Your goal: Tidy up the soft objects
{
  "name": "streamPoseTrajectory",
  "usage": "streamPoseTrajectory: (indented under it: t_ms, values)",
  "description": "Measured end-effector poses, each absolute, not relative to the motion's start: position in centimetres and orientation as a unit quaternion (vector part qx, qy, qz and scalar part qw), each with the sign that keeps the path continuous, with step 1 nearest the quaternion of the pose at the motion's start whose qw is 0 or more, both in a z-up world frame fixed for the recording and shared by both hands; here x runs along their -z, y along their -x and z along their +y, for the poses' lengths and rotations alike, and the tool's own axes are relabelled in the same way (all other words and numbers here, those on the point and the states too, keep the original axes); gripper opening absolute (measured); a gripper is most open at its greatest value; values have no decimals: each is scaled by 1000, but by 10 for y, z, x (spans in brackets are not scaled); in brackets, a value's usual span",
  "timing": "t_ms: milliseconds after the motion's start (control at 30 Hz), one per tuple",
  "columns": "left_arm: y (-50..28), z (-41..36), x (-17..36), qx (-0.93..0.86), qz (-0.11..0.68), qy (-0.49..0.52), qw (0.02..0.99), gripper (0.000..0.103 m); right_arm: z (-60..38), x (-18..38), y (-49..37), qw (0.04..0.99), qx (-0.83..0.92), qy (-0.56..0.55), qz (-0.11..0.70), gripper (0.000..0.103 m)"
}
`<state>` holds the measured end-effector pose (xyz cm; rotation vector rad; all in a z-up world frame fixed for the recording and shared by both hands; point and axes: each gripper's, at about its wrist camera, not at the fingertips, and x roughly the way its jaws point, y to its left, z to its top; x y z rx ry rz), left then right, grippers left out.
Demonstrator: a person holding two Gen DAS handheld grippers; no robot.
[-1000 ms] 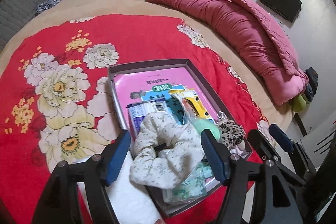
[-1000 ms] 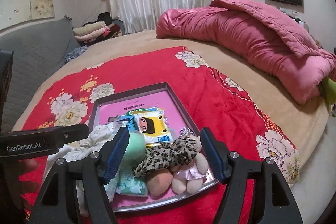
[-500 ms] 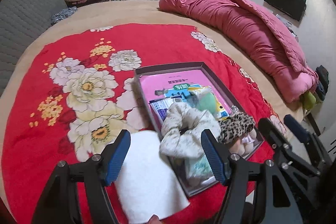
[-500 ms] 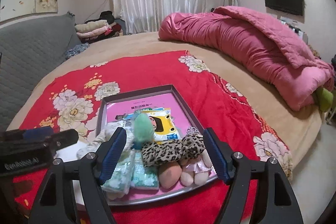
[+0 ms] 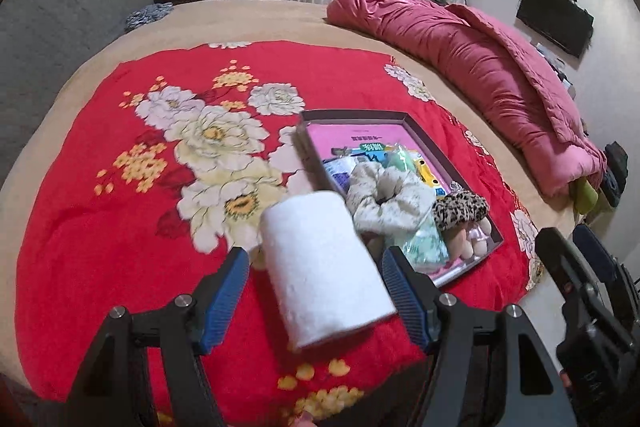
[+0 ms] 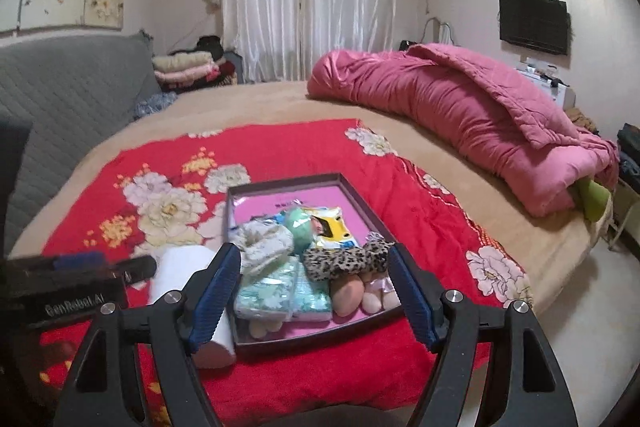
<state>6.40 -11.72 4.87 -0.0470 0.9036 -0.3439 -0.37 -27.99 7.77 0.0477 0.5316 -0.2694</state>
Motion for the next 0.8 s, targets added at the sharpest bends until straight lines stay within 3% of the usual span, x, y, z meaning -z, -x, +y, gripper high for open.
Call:
streamPoseTrajectory:
  t_ms: [500,800]
  values:
    - [-6,-111,-47,178,438,8,881,69,-255,-74,50,931,80,-74,348,77]
    - [19,-109,-44,177,436,-11,882,69,-251,-70,76,933,87,-81,338,77]
